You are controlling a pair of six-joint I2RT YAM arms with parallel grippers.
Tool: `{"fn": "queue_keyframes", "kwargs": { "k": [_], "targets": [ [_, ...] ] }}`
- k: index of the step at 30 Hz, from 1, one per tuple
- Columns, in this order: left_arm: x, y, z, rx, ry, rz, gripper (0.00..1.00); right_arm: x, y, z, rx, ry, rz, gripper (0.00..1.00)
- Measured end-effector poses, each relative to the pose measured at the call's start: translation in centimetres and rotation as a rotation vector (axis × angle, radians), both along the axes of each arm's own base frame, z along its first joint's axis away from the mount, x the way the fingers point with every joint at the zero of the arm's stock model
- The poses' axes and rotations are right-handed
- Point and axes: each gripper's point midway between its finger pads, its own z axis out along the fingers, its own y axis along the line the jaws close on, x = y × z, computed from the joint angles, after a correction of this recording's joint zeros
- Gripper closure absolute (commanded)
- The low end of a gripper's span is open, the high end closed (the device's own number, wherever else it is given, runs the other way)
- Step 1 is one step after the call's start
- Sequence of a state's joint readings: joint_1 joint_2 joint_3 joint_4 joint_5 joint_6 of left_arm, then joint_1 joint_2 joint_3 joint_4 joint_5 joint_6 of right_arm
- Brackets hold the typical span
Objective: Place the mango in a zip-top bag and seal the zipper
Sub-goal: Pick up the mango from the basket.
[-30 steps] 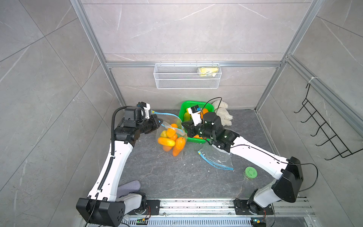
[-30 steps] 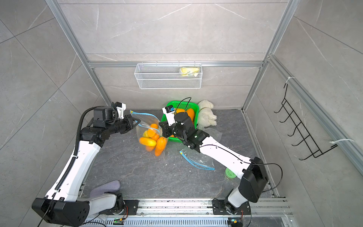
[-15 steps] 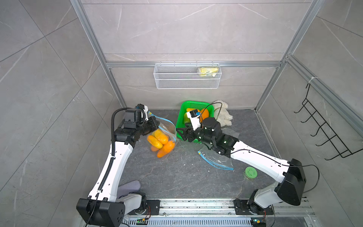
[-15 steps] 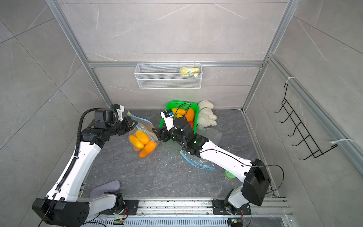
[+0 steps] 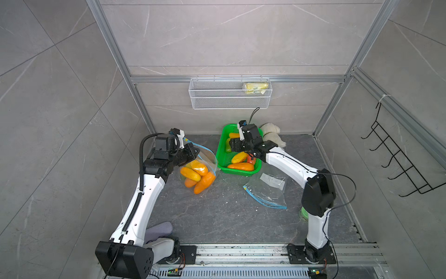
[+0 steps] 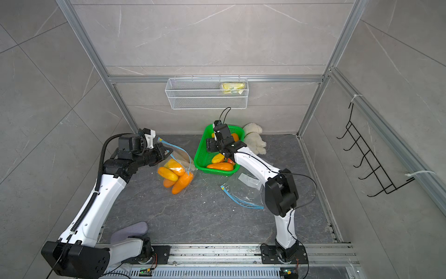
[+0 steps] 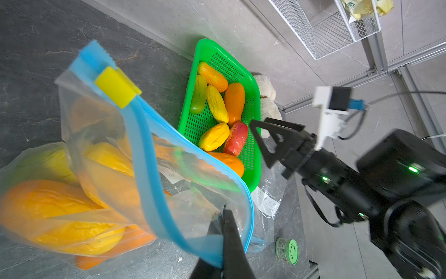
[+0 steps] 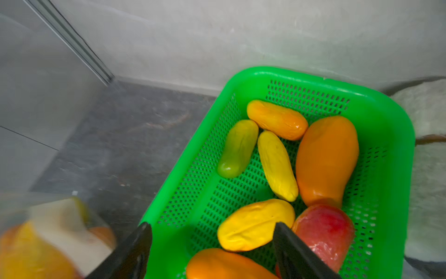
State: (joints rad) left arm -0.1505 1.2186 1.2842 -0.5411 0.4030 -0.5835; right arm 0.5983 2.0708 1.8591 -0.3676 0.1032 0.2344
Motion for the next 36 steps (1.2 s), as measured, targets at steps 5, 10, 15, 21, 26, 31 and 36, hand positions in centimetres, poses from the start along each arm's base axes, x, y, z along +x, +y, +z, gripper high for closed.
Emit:
{"fn": "queue_keyframes", "kwargs": {
  "k": [5,10,15,21,26,31,36],
  "targets": [
    [-0.1,0.0,-0.1,0.001,0.004,-0.001,1.0,4.6,0.3,-4.0,-0.154,0.06,0.041,0.25],
    [-0.1,0.0,0.0,0.0,0.002,-0.001,1.0,9.4,-0.9,-5.2,-0.204,0.025,0.045,0.28],
    [-0.1,0.0,0.0,-0.001,0.001,-0.001,1.0,9.1,-3.1,-11.0,-0.264,0.156,0.054,0.34],
    [-0.1,0.0,0.0,-0.001,0.001,-0.002,1.0,7.4,-3.8,-17.2,-0.311,0.293,0.079,0.39],
    [-0.1,0.0,0.0,-0.001,0.001,-0.002,1.0,8.6,-3.3,-14.4,-0.288,0.22,0.066,0.45],
    [-0.1,0.0,0.0,-0.001,0.001,-0.002,1.0,9.1,-3.2,-13.7,-0.274,0.197,0.049,0.62],
    [-0.1,0.0,0.0,-0.001,0.001,-0.002,1.0,9.1,-3.3,-13.1,-0.262,0.193,0.033,0.51]
  ]
}}
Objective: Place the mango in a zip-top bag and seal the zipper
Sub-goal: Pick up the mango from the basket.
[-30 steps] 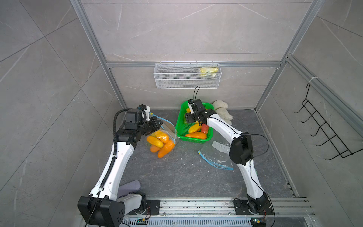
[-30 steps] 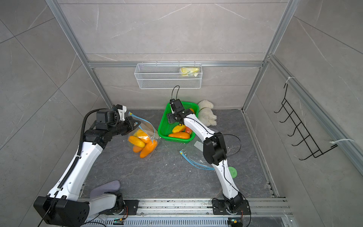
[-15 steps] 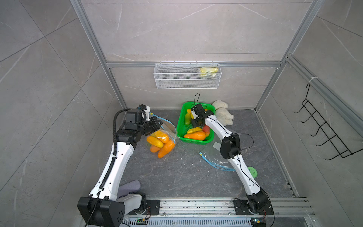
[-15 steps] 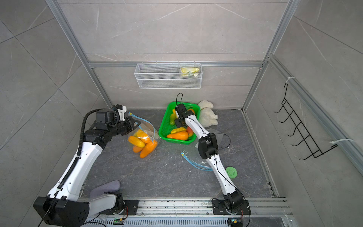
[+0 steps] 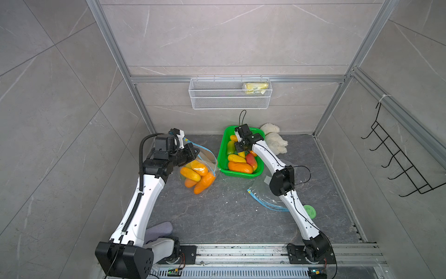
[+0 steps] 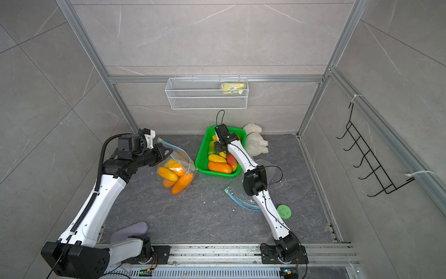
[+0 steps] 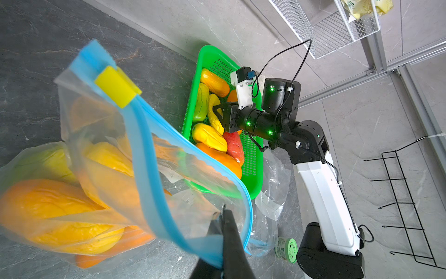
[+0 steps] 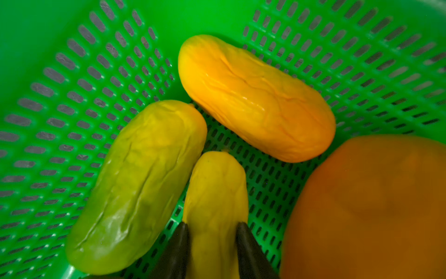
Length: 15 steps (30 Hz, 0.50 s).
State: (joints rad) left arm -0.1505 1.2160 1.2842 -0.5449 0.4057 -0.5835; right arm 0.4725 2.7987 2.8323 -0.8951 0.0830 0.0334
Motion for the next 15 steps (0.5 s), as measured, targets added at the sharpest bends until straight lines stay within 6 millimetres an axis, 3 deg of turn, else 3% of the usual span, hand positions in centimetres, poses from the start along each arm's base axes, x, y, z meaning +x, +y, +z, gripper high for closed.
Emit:
{"fn": "queue_keyframes", "kwargs": {
  "k": [1,3,8,15],
  "targets": [
    [0.0,0.0,0.0,0.0,0.0,0.0,1.0,-0.1,0.0,0.3,0.003,0.0,-0.003,0.42],
    [0.0,0.0,0.0,-0.001,0.0,-0.001,1.0,-0.2,-0.1,1.2,0.013,-0.005,-0.011,0.35],
    [-0.2,-0.2,-0.6,-0.011,0.011,-0.011,1.0,-0.3,-0.1,2.9,0.033,-0.017,-0.027,0.34],
    [-0.2,-0.2,-0.6,-0.012,0.01,-0.012,1.0,-0.7,-0.1,1.1,0.035,0.024,-0.037,0.36]
  ]
}}
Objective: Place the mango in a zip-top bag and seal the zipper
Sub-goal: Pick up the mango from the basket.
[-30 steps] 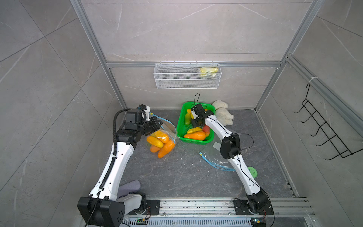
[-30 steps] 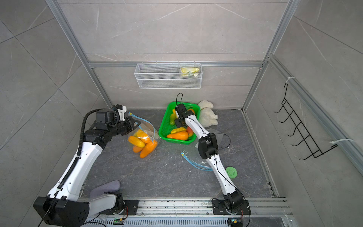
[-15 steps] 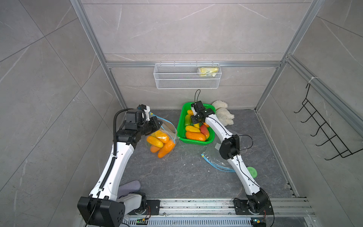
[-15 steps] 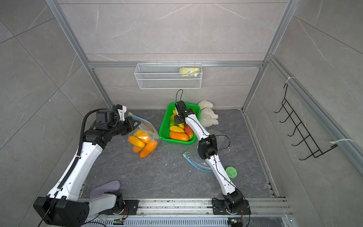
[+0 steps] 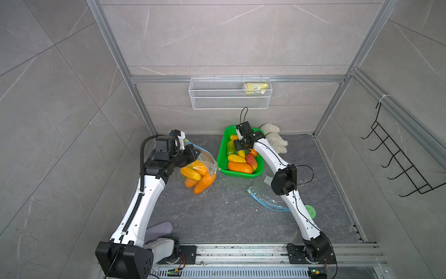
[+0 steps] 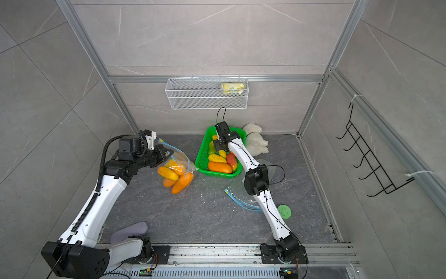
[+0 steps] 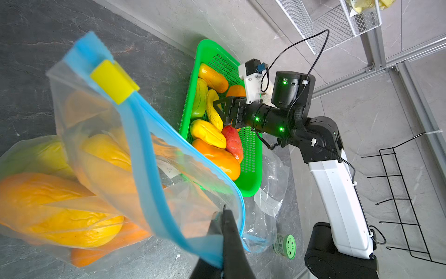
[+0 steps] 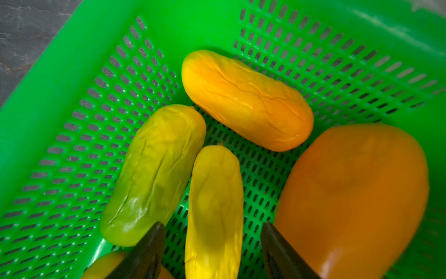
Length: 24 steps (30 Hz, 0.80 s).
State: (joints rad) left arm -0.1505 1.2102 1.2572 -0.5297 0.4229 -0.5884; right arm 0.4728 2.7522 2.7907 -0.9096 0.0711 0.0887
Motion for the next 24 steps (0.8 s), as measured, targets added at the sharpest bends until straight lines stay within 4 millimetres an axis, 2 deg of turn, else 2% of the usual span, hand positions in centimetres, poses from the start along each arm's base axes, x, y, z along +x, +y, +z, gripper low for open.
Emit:
{"fn": "queue_keyframes", "kwargs": {
  "k": [4,7,15,18,21,24],
  "targets": [
    [0.0,0.0,0.0,-0.001,0.0,-0.002,1.0,-0.1,0.1,-2.0,-0.005,0.032,-0.003,0.38],
    [0.0,0.0,0.0,-0.002,0.0,-0.002,1.0,-0.2,0.0,-3.0,-0.008,0.047,-0.007,0.45],
    [0.0,0.0,0.0,-0.004,0.002,-0.001,1.0,-0.2,0.0,-2.9,-0.004,0.049,-0.01,0.74],
    [0.0,-0.1,0.0,-0.006,0.003,-0.001,1.0,-0.5,0.0,-2.7,-0.002,0.057,-0.008,0.82],
    [0.0,-0.1,0.0,-0.011,0.005,0.0,1.0,-0.9,0.1,-0.8,0.004,0.044,-0.005,0.85],
    [0.0,-0.1,0.2,-0.017,0.004,0.003,1.0,-1.9,0.4,4.0,0.032,-0.008,0.002,0.86]
  ]
}}
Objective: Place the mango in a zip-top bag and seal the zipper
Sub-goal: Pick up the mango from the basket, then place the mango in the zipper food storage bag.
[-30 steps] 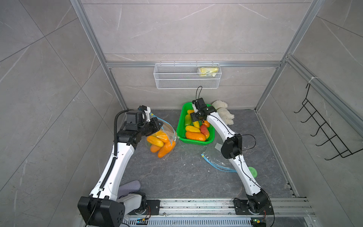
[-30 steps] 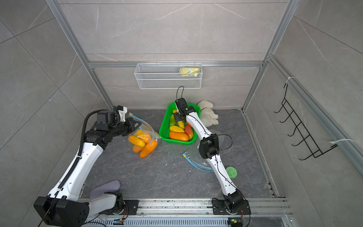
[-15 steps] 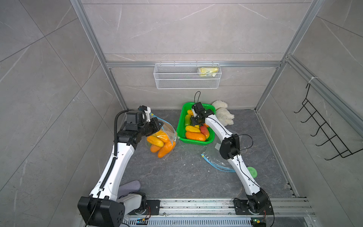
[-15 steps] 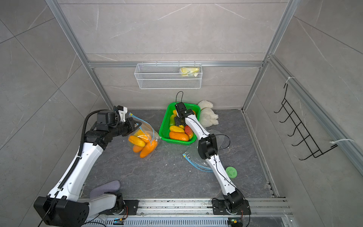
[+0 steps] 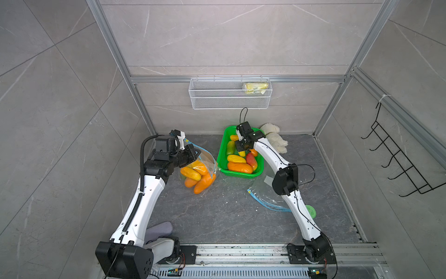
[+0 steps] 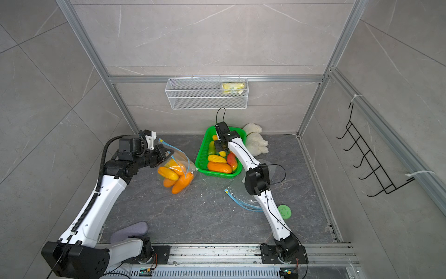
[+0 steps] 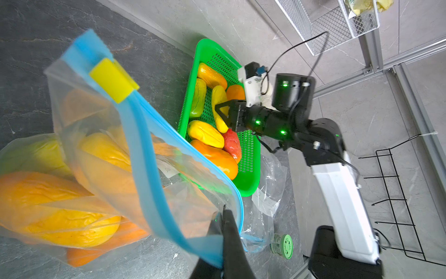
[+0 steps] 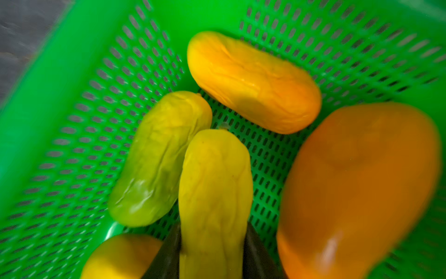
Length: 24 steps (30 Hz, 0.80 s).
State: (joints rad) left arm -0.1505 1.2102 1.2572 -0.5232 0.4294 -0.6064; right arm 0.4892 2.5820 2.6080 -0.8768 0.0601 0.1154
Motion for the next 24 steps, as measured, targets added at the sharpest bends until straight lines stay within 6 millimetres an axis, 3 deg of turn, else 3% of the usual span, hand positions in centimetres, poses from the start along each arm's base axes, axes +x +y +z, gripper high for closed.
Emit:
{"fn": "queue_keyframes", "kwargs": {
  "k": [4,8,11,13,18,20,24],
  "targets": [
    [0.1,0.0,0.1,-0.009,0.0,0.005,1.0,-3.9,1.6,9.6,0.178,-0.172,0.055,0.88],
    [0.2,-0.1,0.0,-0.013,0.006,0.006,1.0,-10.0,3.8,19.4,0.473,-0.414,0.182,0.89],
    [0.4,-0.2,-0.2,-0.021,0.013,0.001,1.0,-14.3,5.8,23.8,0.65,-0.553,0.301,0.89],
    [0.5,-0.4,-0.4,-0.027,0.02,-0.002,1.0,-16.8,7.5,24.5,0.736,-0.605,0.378,0.89],
    [0.7,-0.5,-0.7,-0.033,0.032,-0.003,1.0,-22.1,11.6,21.5,0.858,-0.606,0.524,0.9],
    [0.7,-0.5,-0.6,-0.038,0.034,0.0,1.0,-23.2,12.8,20.7,0.899,-0.615,0.56,0.9],
    [0.7,-0.5,-0.4,-0.043,0.033,0.0,1.0,-23.5,13.8,20.5,0.953,-0.652,0.585,0.9]
  ]
}}
